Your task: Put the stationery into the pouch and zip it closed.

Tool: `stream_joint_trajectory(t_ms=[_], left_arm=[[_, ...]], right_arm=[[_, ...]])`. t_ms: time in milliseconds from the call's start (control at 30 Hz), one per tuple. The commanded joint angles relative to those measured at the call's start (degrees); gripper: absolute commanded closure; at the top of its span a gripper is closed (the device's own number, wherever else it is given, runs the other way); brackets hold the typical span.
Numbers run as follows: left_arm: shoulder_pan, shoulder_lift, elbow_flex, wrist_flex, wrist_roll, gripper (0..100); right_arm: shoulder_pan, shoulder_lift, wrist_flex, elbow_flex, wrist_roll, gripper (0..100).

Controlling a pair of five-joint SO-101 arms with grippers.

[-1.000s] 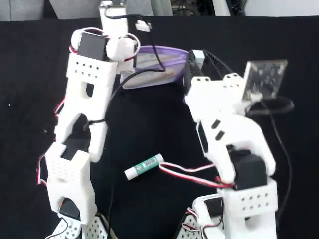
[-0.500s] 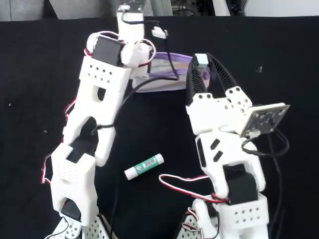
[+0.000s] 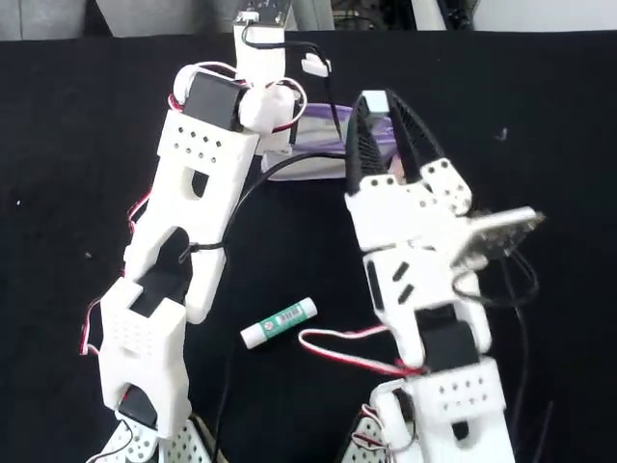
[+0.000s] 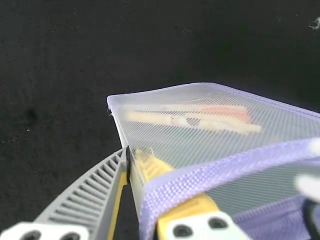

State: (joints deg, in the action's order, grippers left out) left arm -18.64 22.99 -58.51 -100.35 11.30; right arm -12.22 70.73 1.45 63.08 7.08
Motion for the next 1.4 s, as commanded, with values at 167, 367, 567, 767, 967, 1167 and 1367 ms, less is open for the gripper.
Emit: stream_joint_trajectory(t_ms=[167,367,567,767,967,1167,1367], left_arm=[[1.54,-0.79,-0.66,-0.53,0.79,97],[2.77,-0.79,-0.75,-0.53,0.79,97],[2.77,-0.79,-0.75,-0.53,0.79,97],[2.77,-0.79,-0.66,-0.53,0.79,97],[2.86,-0.79,-0.66,-0.53,0.79,97],[2.86,-0.79,-0.66,-0.53,0.79,97],[4.09,-0.79,-0.66,-0.53,0.7,97]], right_arm=[[3.69,-17.27,-12.4,-0.31,0.35,98.7],[4.22,-23.43,-13.01,1.98,0.44,98.4],[2.73,-25.27,-12.66,2.24,0.0,98.3],[0.44,-27.91,-12.75,2.24,-0.09,98.3],[0.44,-29.14,-12.66,2.24,0.26,77.3],[0.44,-29.05,-12.66,2.24,0.0,64.9],[1.05,-23.43,-10.9,2.68,0.0,65.5]])
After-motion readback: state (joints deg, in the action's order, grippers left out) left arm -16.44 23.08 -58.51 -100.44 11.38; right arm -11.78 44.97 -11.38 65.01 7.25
